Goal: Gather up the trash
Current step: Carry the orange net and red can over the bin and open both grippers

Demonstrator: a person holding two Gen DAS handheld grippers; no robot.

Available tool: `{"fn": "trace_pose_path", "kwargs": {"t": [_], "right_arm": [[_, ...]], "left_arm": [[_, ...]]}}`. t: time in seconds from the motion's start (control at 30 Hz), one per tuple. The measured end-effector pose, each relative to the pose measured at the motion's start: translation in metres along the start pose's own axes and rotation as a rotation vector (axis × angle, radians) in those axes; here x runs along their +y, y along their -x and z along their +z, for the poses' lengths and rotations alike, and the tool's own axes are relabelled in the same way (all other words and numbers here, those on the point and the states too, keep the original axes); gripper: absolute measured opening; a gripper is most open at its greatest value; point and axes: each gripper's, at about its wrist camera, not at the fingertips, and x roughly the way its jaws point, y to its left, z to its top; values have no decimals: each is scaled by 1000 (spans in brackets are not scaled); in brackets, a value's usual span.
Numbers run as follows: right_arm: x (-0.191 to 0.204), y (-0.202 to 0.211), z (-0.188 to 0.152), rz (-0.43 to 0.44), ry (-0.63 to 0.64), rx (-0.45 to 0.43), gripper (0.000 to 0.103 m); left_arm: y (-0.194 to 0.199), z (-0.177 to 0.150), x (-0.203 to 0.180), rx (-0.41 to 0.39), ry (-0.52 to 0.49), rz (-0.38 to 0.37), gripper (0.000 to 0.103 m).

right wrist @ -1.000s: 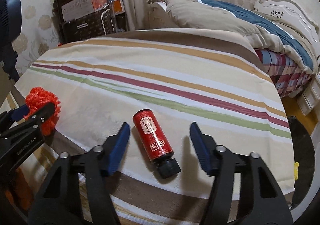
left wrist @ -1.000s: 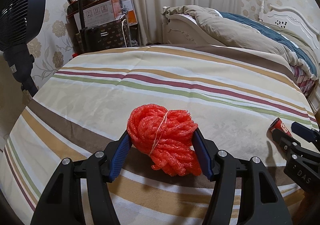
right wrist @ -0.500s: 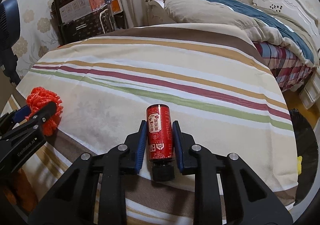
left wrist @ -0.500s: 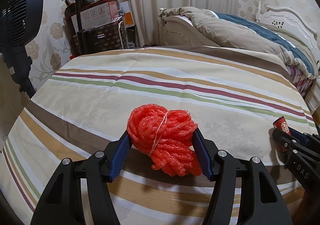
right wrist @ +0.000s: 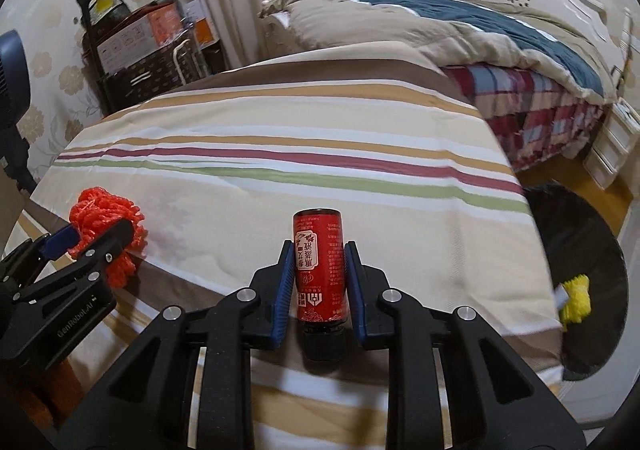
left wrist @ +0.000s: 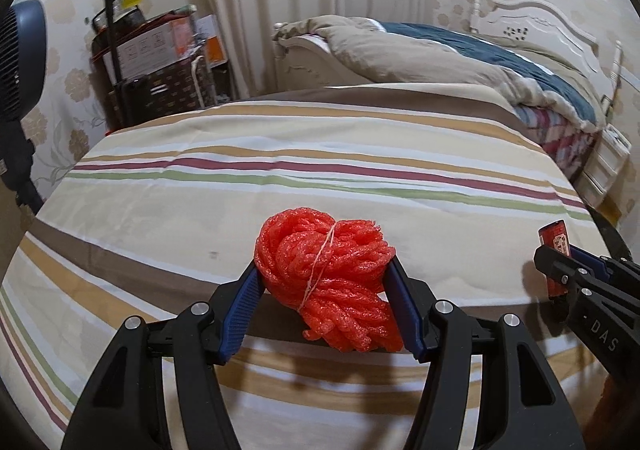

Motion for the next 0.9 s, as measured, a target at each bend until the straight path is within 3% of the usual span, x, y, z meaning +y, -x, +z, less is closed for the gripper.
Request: {"fn": "trace_pose_path", "kwargs": {"t": [0.9], "right_arm": [[-150, 65, -33, -220, -193, -104, 23]], "left_arm": [[25, -3, -167, -44, -240, -226, 59]]}}
